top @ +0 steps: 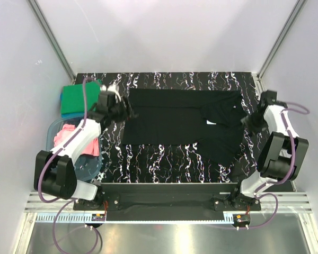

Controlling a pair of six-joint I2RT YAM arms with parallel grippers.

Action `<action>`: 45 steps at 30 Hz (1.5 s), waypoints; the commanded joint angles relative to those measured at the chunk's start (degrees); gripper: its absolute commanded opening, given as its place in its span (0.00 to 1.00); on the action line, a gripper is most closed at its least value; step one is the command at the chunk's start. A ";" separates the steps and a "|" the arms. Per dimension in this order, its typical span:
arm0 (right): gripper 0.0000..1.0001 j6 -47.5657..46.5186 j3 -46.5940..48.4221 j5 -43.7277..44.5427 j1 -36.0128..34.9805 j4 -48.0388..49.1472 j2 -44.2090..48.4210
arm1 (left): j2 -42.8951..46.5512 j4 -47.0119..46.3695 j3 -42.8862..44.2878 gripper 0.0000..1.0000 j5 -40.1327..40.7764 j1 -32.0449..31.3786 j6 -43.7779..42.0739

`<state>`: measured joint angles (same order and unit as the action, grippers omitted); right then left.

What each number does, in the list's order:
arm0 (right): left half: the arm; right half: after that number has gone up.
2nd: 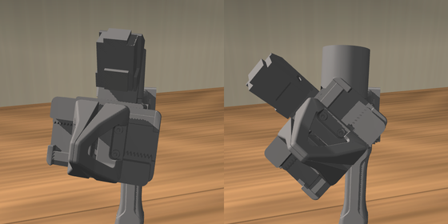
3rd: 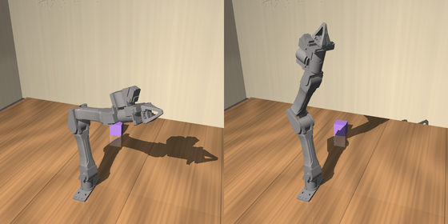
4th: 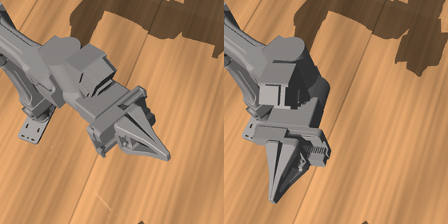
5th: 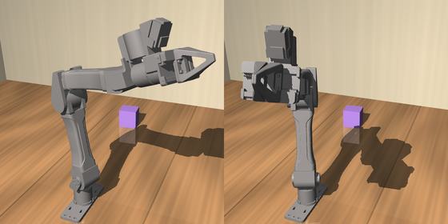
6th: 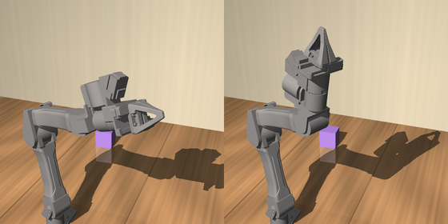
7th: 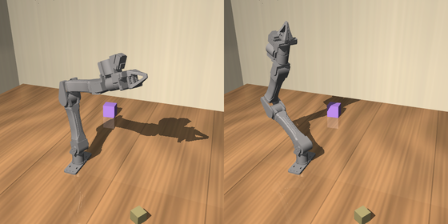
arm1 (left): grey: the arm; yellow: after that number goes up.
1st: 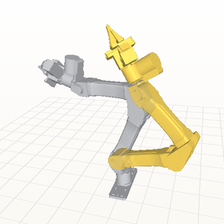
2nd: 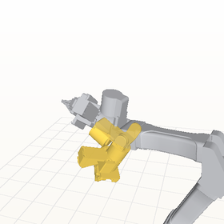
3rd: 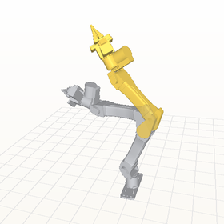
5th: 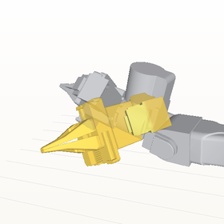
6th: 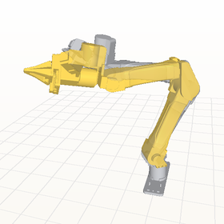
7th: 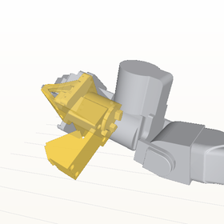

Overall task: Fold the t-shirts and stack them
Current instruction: Fold the tshirt

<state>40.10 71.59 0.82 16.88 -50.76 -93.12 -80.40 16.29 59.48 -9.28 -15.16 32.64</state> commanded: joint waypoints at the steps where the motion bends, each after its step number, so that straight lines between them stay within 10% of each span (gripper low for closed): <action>1: 0.50 2.70 -8.56 1.65 -0.27 -3.46 5.48 | 3.40 1.80 -8.66 0.66 2.51 0.83 1.02; 8: 0.42 7.62 -19.81 -0.11 -2.55 -3.91 14.80 | 7.10 -1.09 -18.61 0.66 1.81 0.74 5.49; 45: 0.48 30.48 -39.78 8.32 -9.15 -0.13 31.51 | 7.71 2.08 -15.71 0.68 3.30 0.83 6.20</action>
<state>67.09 32.10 5.15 8.19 -51.66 -62.98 -75.05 19.79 41.04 -7.22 -14.35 38.06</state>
